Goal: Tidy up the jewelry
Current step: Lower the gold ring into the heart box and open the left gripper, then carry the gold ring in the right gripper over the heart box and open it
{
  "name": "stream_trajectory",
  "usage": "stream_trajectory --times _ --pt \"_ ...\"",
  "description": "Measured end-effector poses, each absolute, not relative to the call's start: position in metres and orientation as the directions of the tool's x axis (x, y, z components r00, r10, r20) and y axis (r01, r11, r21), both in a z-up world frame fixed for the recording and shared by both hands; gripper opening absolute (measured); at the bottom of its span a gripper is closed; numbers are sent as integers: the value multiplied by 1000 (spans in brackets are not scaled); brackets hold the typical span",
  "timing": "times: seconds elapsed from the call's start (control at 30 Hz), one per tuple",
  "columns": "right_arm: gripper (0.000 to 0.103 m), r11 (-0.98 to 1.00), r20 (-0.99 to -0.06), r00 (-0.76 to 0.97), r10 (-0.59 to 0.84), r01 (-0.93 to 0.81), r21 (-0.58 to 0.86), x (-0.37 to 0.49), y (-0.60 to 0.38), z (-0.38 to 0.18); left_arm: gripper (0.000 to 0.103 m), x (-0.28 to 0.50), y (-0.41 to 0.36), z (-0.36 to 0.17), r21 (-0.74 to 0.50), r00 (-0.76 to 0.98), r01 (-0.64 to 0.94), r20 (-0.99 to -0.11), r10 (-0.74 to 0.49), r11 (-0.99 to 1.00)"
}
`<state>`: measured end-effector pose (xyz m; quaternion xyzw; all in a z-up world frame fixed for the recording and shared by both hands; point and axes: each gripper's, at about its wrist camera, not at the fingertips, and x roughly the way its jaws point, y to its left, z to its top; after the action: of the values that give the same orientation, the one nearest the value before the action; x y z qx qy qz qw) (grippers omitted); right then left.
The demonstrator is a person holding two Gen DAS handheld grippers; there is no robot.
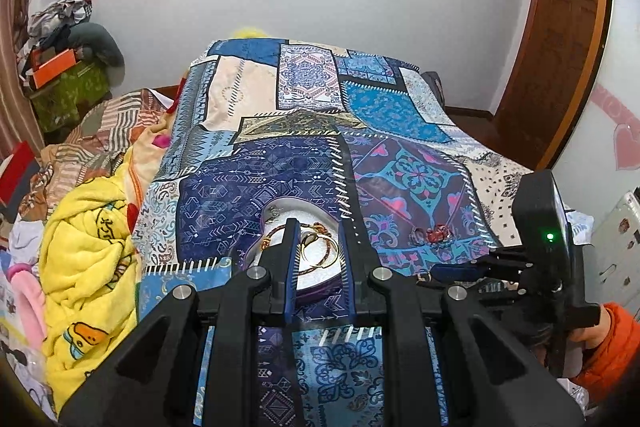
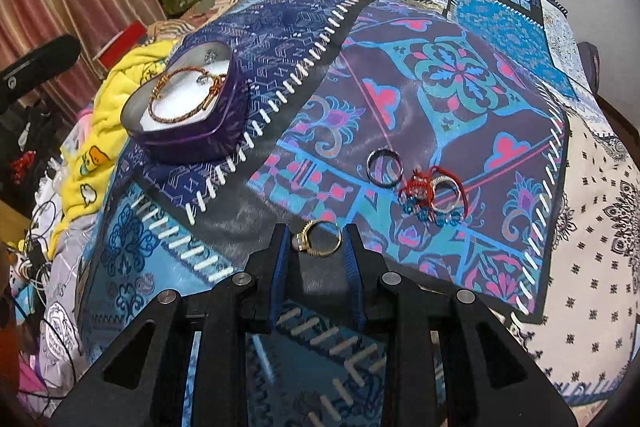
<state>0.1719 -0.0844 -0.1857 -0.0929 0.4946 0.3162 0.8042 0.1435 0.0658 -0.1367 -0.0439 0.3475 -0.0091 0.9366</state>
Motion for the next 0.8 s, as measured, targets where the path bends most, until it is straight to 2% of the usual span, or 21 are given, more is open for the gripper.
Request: stream_trajectory --times 0.4,0.8 --pt "23 784 -834 328 444 -593 184 177 -83 -184 18 149 84 -153 -95 732 -62 -681 -20 994" --pt "23 730 -704 411 580 -646 224 188 -50 -120 18 156 95 -163 -122 722 -47 -690 -51 991"
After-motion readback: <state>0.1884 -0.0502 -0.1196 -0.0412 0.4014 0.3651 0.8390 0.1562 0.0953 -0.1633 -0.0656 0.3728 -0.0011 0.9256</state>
